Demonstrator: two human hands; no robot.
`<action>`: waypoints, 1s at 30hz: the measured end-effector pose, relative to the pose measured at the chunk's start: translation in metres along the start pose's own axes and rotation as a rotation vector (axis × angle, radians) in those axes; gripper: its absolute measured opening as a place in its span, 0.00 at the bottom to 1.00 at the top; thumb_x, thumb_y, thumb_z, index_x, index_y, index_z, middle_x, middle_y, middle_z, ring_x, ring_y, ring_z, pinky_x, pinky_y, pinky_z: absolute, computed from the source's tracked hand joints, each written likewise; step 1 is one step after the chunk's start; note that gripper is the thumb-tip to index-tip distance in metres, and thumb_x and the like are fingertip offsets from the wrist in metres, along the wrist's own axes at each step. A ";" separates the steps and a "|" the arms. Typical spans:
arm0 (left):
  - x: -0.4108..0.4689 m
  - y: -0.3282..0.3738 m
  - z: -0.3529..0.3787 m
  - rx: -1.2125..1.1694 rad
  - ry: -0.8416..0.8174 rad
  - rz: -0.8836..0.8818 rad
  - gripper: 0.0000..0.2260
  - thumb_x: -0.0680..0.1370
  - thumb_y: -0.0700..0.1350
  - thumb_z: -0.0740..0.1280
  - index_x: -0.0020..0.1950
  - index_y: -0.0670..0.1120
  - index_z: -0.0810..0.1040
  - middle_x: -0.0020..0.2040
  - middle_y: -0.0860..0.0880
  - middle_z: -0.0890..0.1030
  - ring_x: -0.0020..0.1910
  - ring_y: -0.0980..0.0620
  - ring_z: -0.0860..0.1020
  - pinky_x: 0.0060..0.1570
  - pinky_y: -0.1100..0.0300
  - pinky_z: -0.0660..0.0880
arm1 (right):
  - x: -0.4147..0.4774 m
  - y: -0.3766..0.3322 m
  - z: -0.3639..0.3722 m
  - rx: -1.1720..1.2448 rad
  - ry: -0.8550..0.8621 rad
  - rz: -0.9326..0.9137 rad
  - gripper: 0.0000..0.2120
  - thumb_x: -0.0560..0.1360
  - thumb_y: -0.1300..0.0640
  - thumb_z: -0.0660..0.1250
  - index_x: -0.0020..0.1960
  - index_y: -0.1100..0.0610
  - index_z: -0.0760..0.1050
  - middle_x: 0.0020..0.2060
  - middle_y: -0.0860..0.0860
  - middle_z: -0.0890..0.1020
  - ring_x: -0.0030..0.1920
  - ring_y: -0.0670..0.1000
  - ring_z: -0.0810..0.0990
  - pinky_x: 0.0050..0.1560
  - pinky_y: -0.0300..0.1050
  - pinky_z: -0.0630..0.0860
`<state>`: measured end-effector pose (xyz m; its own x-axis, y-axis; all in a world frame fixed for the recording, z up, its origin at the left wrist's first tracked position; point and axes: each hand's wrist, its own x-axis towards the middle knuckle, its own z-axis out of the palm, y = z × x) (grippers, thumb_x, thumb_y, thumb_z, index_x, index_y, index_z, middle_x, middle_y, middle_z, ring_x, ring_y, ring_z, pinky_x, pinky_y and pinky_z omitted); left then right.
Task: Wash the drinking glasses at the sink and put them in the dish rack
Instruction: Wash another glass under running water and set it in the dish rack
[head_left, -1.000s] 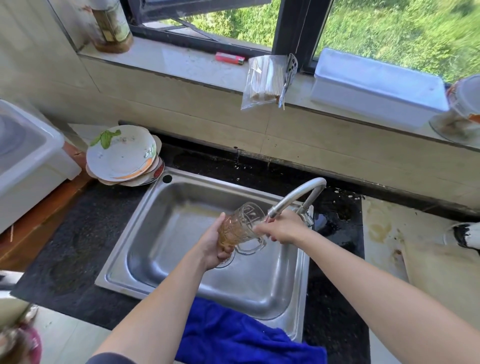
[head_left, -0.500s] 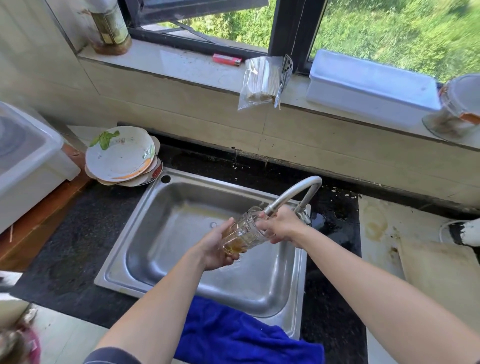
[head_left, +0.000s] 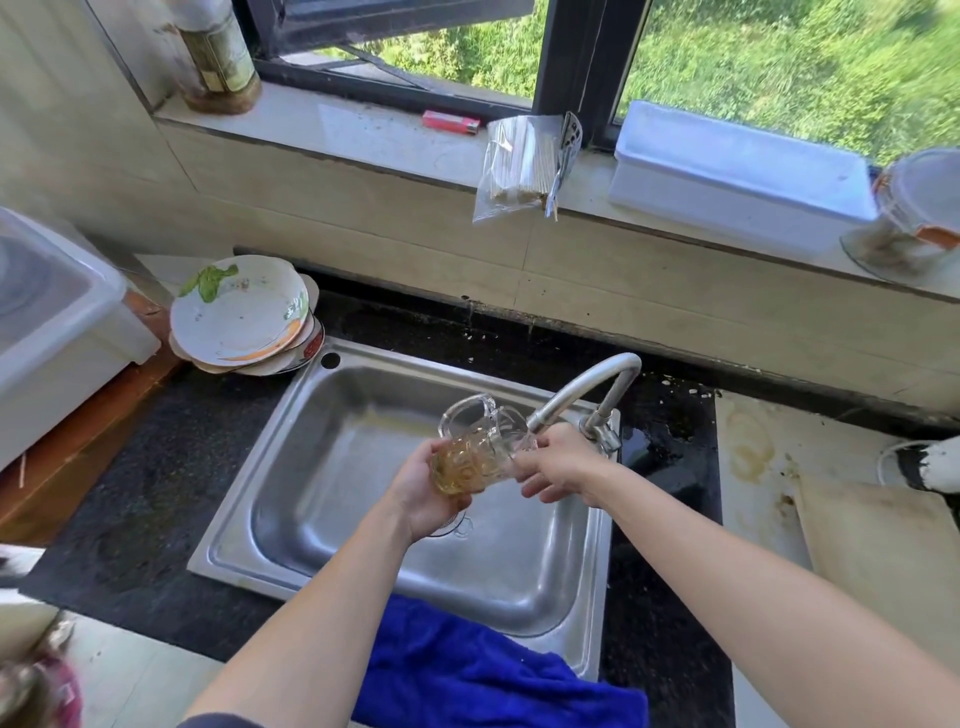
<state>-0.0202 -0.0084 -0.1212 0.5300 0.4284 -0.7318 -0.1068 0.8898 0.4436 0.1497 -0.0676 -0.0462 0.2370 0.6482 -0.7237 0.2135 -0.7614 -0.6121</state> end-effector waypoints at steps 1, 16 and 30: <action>0.001 -0.001 -0.003 0.073 -0.002 -0.027 0.16 0.79 0.51 0.54 0.48 0.44 0.77 0.37 0.45 0.79 0.29 0.48 0.74 0.29 0.59 0.65 | 0.001 -0.001 -0.001 -0.019 0.041 -0.047 0.05 0.75 0.60 0.71 0.47 0.57 0.75 0.43 0.56 0.83 0.39 0.53 0.85 0.32 0.41 0.78; 0.001 0.006 -0.009 0.223 0.031 -0.130 0.15 0.77 0.53 0.59 0.47 0.44 0.80 0.37 0.44 0.81 0.28 0.46 0.76 0.22 0.65 0.68 | 0.004 0.002 0.007 -0.542 0.297 -0.220 0.18 0.68 0.42 0.72 0.55 0.45 0.76 0.49 0.42 0.79 0.50 0.50 0.79 0.44 0.46 0.73; 0.005 -0.005 0.001 0.025 0.061 0.005 0.25 0.80 0.61 0.55 0.57 0.43 0.79 0.43 0.44 0.81 0.30 0.48 0.74 0.30 0.60 0.67 | -0.001 0.004 0.008 0.103 0.012 -0.017 0.08 0.76 0.59 0.66 0.45 0.65 0.77 0.35 0.56 0.84 0.31 0.52 0.83 0.26 0.39 0.73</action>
<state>-0.0155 -0.0108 -0.1266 0.4770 0.4423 -0.7595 -0.0877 0.8838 0.4596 0.1429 -0.0715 -0.0510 0.2457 0.6604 -0.7096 0.1187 -0.7470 -0.6541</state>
